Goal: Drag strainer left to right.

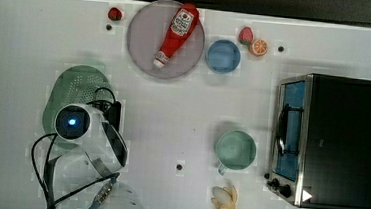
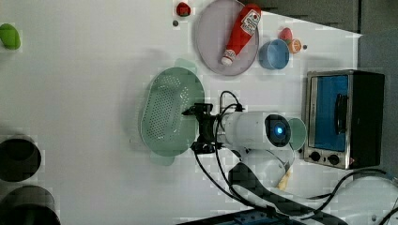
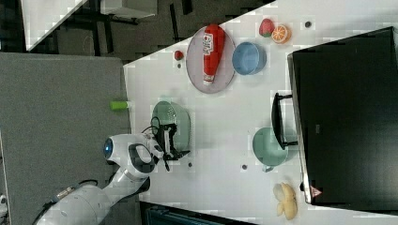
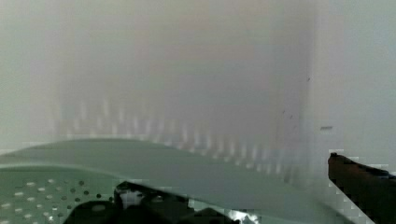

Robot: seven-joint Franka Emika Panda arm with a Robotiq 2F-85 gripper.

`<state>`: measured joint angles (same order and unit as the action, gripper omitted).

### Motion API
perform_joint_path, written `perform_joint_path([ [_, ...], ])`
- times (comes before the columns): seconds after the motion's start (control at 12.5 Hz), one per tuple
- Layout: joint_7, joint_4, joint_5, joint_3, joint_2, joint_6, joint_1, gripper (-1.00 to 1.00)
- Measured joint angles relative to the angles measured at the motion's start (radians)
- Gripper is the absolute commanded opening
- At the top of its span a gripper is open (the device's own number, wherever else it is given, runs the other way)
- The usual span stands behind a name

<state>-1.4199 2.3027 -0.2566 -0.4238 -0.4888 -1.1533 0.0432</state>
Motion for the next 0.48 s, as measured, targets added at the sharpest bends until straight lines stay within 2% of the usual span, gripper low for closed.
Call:
perform_joint_path([
  [0.24, 0.011, 0.061, -0.011, 0.004, 0.030, -0.001, -0.024, 1.00],
  [0.48, 0.046, 0.100, -0.004, 0.018, 0.062, 0.019, -0.071, 1.00],
])
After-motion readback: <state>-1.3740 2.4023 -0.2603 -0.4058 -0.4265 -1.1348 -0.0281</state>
